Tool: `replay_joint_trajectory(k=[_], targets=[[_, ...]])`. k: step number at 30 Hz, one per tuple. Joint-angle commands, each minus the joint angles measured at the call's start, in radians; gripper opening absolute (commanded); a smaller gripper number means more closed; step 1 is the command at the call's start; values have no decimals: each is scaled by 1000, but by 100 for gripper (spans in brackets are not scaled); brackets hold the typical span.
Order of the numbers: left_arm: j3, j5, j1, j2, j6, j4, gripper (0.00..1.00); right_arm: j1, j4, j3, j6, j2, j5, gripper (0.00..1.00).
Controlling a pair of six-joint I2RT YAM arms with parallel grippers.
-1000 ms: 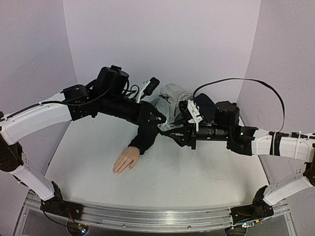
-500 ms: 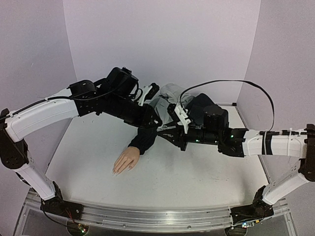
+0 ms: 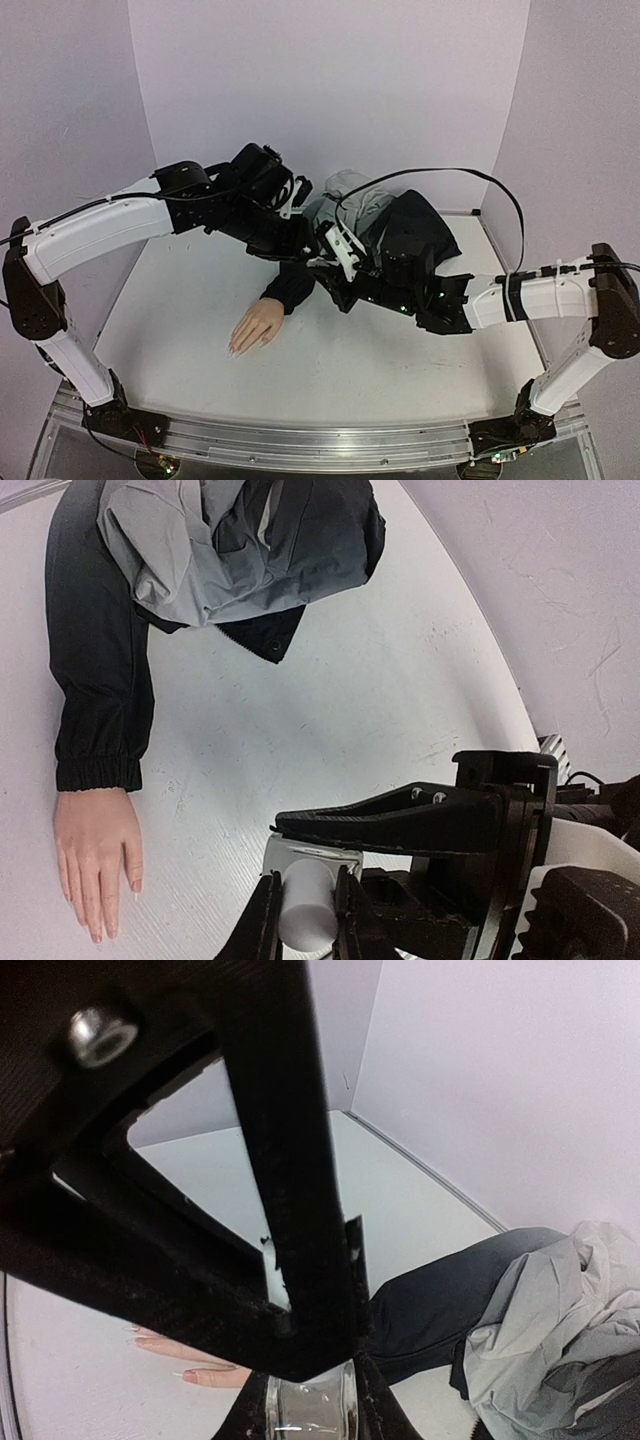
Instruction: Paint the nails
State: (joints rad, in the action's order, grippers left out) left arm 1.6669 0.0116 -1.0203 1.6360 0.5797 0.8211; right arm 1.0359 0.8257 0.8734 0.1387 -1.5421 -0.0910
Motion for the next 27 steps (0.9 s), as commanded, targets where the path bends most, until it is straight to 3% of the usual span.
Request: replay_joint_trajectory(k=[1, 7, 12, 15, 19, 24, 27], targets=[[-46, 14, 8, 14, -42, 74, 0, -1, 257, 97, 16, 57, 109, 0], [-121, 221, 16, -24, -293, 33, 0, -50, 132, 125, -7, 124, 521, 0], [-238, 453, 12, -113, -509, -63, 0, -128, 149, 144, -194, 137, 938, 0], [-263, 585, 12, -117, -613, -69, 0, -133, 207, 172, -303, 119, 1097, 0], [-267, 719, 11, -109, -685, -71, 0, -134, 272, 176, -383, 122, 1147, 0], [-271, 729, 11, -141, -725, -71, 0, -144, 271, 166, -399, 142, 1153, 0], [-262, 663, 12, -168, -705, -70, 2, -154, 262, 145, -386, 155, 1107, 0]])
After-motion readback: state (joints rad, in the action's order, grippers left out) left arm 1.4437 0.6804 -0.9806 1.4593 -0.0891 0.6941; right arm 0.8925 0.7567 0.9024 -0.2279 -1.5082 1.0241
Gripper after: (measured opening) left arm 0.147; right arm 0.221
